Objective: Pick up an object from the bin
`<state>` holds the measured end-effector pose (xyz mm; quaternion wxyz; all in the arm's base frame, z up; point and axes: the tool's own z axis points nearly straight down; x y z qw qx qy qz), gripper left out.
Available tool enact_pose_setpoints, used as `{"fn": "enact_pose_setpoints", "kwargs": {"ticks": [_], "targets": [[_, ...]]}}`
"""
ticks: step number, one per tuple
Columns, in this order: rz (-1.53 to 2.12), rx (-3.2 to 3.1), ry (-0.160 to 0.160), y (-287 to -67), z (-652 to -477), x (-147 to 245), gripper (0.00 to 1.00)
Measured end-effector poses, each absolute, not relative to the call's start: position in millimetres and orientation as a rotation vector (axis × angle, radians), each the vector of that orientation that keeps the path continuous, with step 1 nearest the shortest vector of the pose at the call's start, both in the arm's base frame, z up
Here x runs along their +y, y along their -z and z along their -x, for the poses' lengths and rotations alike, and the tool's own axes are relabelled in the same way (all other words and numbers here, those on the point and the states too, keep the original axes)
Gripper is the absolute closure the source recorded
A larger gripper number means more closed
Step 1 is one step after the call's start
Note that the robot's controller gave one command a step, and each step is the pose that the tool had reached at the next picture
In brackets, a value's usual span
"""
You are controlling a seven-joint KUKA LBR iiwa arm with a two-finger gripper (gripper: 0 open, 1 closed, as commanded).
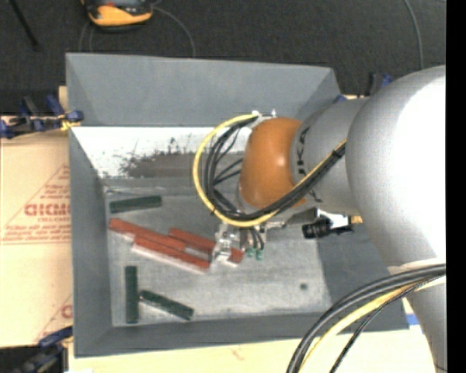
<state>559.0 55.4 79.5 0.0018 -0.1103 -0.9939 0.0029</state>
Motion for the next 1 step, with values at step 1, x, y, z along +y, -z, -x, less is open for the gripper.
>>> {"fn": "enact_pose_setpoints", "kwargs": {"ticks": [1], "targets": [[0.345, -3.117, -0.008, -82.9, -557.7, 55.4, 1.00]]}}
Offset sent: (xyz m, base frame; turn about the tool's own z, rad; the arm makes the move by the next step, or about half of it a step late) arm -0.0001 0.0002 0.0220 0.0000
